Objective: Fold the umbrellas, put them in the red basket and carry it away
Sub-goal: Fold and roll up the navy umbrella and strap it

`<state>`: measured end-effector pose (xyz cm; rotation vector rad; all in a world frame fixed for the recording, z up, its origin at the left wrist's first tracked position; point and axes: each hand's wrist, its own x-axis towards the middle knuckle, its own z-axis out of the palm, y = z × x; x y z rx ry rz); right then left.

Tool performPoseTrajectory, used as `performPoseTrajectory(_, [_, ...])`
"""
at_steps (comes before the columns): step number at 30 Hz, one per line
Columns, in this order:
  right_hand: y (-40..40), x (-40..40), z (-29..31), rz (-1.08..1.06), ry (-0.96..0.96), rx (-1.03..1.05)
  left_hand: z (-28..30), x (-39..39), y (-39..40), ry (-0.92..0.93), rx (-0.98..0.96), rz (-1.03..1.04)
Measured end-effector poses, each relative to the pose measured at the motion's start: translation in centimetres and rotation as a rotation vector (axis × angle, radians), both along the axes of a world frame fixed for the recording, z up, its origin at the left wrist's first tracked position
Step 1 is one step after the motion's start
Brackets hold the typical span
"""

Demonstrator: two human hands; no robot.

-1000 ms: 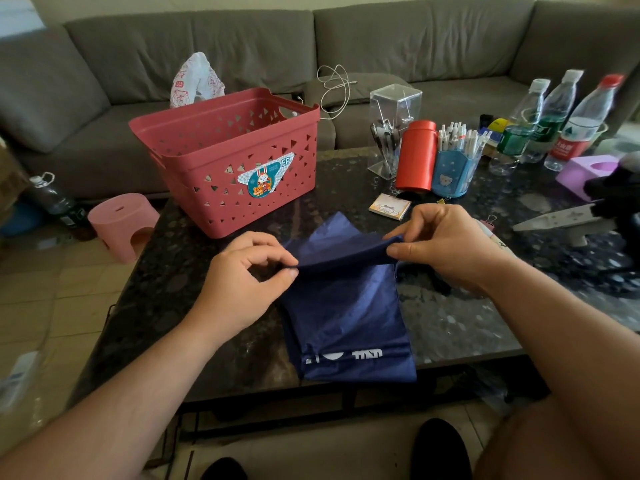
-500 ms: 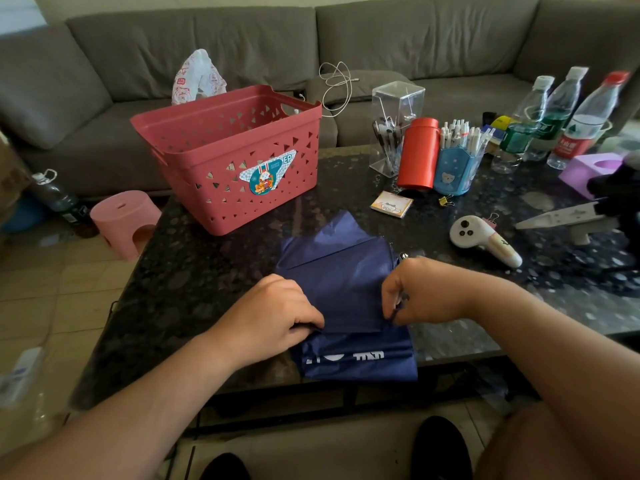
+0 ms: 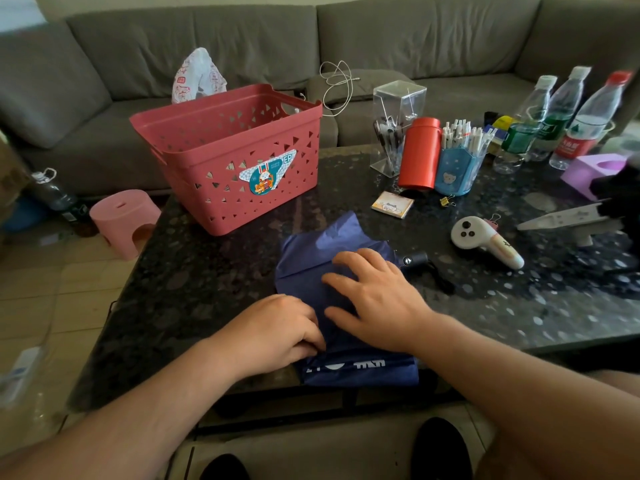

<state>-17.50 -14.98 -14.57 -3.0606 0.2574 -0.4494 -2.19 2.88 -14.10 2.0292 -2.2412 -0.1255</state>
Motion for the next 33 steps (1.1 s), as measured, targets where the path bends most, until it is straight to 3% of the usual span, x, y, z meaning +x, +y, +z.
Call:
performPoseTrajectory(5, [0.7,0.1,-2.8,-0.097,0.191,-0.044,0.2,0.0,0.1,-0.027,0.037,0.022])
performPoseTrajectory(8, [0.3,-0.2,-3.5,-0.089,0.208,-0.040,0.8,0.0,0.3,-0.022,0.074,0.052])
performPoseTrajectory(11, [0.3,-0.1,-3.5,-0.095,0.198,-0.044,1.6,0.8,0.3,0.167,0.037,0.287])
performPoseTrajectory(15, [0.4,0.0,-3.5,-0.104,0.199,-0.039,1.0,4.3,-1.5,0.420,-0.353,0.718])
performPoseTrajectory(18, [0.5,0.1,-3.4,-0.110,0.205,-0.023,-0.6,6.8,-3.8,0.762,-0.236,1.001])
performPoseTrajectory(24, [0.5,0.1,-3.4,-0.105,0.201,-0.009,-1.4,8.4,-7.0,1.007,-0.253,1.142])
performPoseTrajectory(27, [0.5,0.1,-3.4,-0.105,0.195,-0.008,-0.9,8.4,-8.0,1.227,-0.296,1.180])
performPoseTrajectory(33, [0.5,0.1,-3.3,-0.109,0.195,-0.016,-0.2,9.3,-8.9,1.499,-0.563,1.226])
